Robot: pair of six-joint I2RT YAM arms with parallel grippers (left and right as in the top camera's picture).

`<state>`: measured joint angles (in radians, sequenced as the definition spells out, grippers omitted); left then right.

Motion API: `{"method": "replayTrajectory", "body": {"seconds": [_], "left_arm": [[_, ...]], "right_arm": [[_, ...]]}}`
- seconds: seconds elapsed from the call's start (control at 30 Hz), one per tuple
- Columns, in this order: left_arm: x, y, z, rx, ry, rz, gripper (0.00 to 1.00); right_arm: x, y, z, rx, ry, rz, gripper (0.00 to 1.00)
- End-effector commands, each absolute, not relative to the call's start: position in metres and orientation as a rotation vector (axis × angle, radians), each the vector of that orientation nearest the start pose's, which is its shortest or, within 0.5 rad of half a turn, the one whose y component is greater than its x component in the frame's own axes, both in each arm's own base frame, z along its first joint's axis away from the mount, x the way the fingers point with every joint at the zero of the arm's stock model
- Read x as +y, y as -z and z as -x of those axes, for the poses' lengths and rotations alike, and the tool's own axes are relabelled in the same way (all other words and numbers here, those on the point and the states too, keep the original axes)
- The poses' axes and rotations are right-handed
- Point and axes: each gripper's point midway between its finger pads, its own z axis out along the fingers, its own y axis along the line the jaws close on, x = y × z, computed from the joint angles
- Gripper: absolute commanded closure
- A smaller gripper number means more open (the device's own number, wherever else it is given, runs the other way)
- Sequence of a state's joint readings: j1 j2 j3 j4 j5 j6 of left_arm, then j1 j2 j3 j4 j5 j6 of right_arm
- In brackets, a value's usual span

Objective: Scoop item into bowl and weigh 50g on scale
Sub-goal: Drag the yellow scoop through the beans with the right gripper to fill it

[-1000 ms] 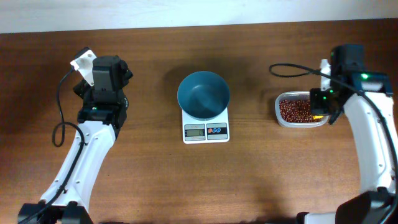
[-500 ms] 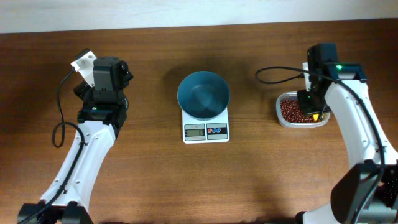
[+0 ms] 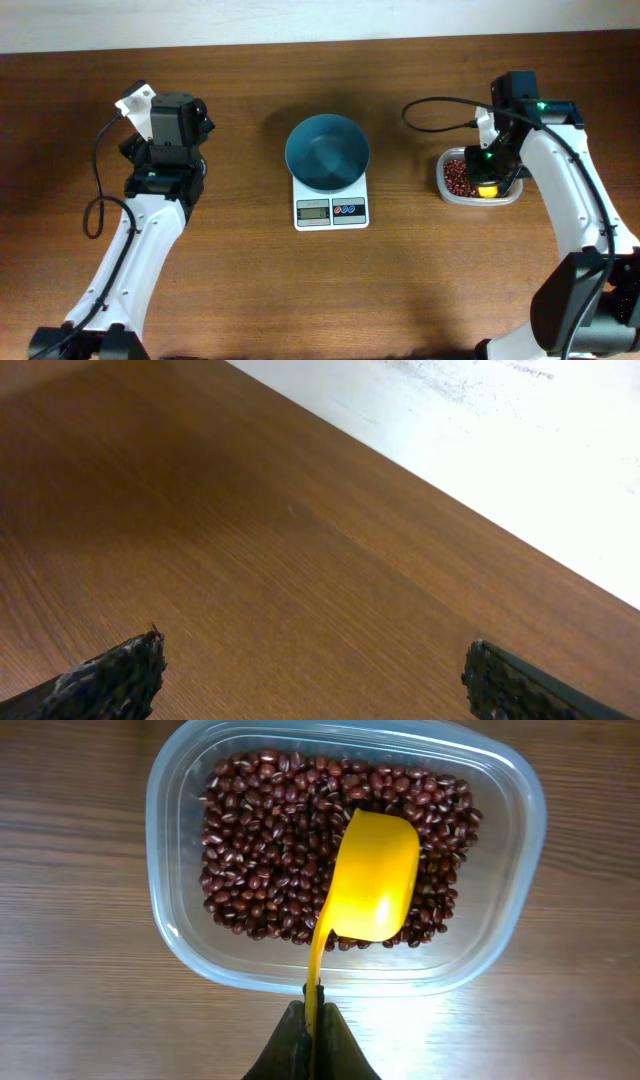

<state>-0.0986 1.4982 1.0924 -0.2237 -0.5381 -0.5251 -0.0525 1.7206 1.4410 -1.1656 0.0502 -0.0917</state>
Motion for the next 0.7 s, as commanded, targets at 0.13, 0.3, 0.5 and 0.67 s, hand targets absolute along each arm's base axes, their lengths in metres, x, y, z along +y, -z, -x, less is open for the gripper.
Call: {"method": "replayTrajectory", "body": {"seconds": [0.13, 0.3, 0.5, 0.67], "left_arm": [[0.046, -0.204, -0.438, 1.976, -0.215, 0.743, 0.01], [0.046, -0.204, -0.438, 1.976, -0.215, 0.743, 0.01], [0.046, -0.204, -0.438, 1.976, -0.215, 0.743, 0.01], [0.046, -0.204, -0.438, 1.976, -0.215, 0.743, 0.01]], "right_arm": [[-0.008, -0.122, -0.349, 2.992, -0.116, -0.146, 0.96], [-0.013, -0.123, -0.345, 2.994, -0.217, -0.278, 0.96], [-0.022, -0.13, -0.347, 2.936, -0.436, -0.413, 0.96], [-0.037, -0.13, -0.341, 2.931, -0.456, -0.494, 0.96]]}}
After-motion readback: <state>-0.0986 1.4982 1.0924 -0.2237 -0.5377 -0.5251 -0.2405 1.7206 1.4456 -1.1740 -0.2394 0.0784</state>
